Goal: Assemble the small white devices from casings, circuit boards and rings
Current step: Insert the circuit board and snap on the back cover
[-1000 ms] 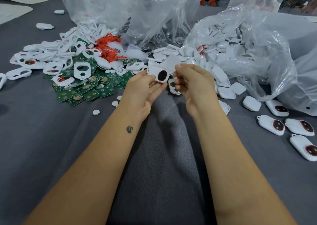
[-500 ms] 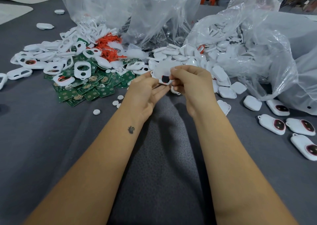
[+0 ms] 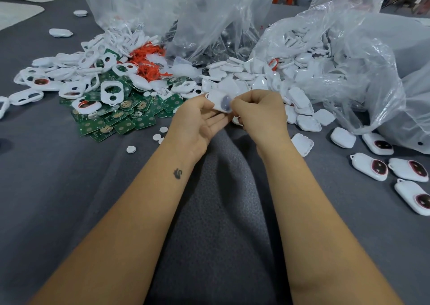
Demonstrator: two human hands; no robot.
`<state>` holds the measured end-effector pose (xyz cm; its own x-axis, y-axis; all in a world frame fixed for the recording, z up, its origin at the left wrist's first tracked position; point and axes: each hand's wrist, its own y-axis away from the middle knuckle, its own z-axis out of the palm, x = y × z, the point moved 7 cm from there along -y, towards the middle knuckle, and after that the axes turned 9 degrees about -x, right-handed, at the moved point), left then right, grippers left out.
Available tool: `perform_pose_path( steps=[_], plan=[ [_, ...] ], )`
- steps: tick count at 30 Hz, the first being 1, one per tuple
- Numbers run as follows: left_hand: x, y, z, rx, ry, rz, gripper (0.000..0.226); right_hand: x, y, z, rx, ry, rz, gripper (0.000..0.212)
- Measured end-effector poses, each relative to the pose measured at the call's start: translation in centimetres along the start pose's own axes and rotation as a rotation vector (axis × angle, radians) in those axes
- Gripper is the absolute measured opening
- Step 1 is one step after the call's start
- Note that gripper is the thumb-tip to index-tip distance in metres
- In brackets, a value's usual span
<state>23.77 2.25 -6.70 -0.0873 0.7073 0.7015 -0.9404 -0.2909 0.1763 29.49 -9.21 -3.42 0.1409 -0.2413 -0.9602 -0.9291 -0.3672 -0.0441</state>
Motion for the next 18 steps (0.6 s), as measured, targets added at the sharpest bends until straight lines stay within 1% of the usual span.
perform_pose_path(
  steps=[5,9,11,13,15,18],
  plan=[
    [0.13,0.06,-0.04,0.019,-0.030,-0.006,0.018,-0.14,-0.11,-0.01,-0.002,0.007,-0.014,0.021],
    [0.16,-0.01,-0.15,0.026,-0.058,0.011,0.014,-0.51,0.18,0.25,-0.061,-0.062,-0.044,0.016],
    [0.20,-0.08,-0.21,0.024,-0.069,0.028,0.015,-0.64,0.30,0.40,-0.090,-0.106,-0.037,0.013],
    [0.20,-0.10,-0.32,0.036,-0.067,0.037,0.018,-0.45,0.29,0.24,-0.080,-0.203,-0.002,0.008],
    [0.14,-0.11,-0.39,0.050,-0.073,0.040,0.015,-0.18,0.27,0.10,-0.062,-0.272,0.026,0.009],
    [0.22,-0.12,-0.34,0.047,-0.109,0.053,0.016,-0.08,0.19,0.42,-0.059,-0.168,0.001,0.009]
  ],
)
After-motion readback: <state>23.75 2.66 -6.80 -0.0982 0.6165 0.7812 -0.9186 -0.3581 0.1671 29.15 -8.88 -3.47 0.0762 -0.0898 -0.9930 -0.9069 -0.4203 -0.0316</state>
